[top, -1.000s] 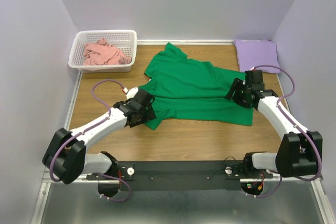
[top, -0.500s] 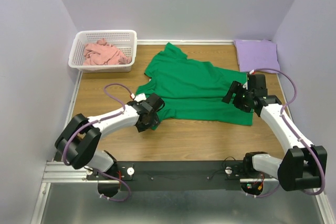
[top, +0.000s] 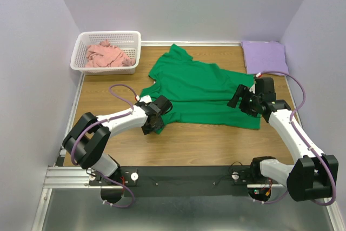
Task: Fold and stack the t-shirts
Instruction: Flatten the tshirt out
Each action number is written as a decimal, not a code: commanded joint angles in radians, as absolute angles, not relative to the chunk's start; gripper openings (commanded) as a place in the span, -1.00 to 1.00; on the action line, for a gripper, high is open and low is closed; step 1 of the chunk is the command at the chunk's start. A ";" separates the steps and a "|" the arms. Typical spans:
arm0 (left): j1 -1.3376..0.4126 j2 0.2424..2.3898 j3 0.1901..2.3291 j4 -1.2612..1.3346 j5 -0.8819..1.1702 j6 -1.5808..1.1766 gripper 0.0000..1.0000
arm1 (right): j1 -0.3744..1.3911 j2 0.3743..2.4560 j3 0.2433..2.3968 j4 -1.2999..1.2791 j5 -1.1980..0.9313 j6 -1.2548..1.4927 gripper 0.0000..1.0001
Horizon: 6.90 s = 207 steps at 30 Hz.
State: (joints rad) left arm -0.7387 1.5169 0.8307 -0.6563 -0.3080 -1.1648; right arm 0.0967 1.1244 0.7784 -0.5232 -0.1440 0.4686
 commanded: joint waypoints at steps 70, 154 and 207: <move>-0.472 1.067 0.782 -0.554 -0.206 -0.713 -1.00 | -0.121 1.794 1.043 -0.491 0.132 0.566 -0.08; -0.233 1.157 1.730 -0.522 -0.529 -0.502 -1.00 | -0.124 1.330 1.707 -0.511 0.275 0.467 -0.99; -0.255 1.965 1.698 -0.279 -0.184 -0.262 -1.00 | -0.032 1.916 1.408 -0.175 0.264 0.130 -0.99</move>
